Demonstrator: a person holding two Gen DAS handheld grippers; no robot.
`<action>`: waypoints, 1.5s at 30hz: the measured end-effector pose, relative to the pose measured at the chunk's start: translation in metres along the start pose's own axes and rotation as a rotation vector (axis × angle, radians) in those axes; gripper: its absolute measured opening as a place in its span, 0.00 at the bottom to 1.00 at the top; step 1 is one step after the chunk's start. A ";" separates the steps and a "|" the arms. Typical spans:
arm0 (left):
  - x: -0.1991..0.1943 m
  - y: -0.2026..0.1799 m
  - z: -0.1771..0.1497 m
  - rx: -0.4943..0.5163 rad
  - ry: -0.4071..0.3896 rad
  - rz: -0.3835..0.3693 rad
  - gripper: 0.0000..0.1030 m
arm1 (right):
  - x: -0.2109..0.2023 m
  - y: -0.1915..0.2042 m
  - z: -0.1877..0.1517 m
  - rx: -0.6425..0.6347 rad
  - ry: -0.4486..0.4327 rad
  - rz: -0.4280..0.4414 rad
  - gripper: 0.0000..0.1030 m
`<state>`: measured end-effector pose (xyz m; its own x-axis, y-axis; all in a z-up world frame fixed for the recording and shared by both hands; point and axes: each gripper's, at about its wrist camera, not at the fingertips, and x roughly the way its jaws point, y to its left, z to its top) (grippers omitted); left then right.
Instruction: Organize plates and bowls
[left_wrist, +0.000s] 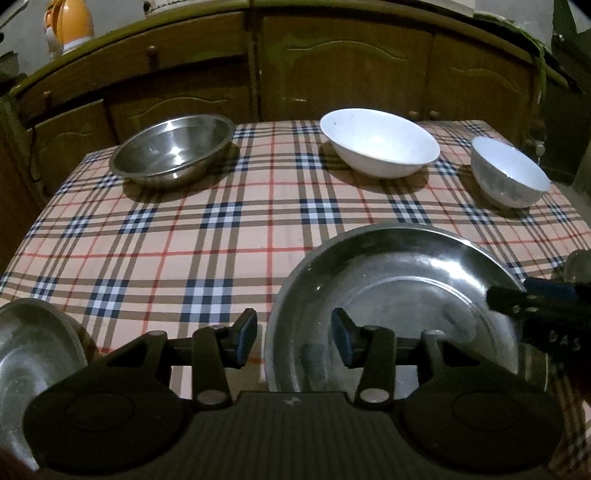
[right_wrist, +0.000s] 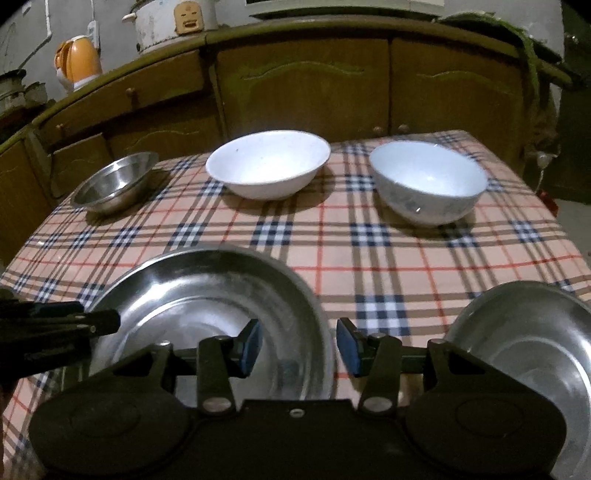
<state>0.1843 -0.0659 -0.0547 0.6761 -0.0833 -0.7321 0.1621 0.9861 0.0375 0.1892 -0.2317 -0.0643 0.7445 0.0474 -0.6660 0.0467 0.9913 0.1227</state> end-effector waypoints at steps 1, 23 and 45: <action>0.000 0.001 0.000 -0.003 0.001 0.001 0.47 | -0.002 -0.001 0.001 0.001 -0.007 -0.005 0.55; -0.060 0.027 -0.002 -0.077 -0.041 -0.005 1.00 | -0.061 0.025 -0.005 -0.009 -0.081 -0.013 0.79; -0.089 0.047 -0.017 -0.103 -0.060 0.003 1.00 | -0.079 0.072 -0.016 -0.073 -0.064 0.021 0.79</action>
<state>0.1196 -0.0098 0.0011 0.7188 -0.0855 -0.6900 0.0874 0.9957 -0.0323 0.1226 -0.1619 -0.0147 0.7857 0.0627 -0.6155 -0.0166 0.9966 0.0804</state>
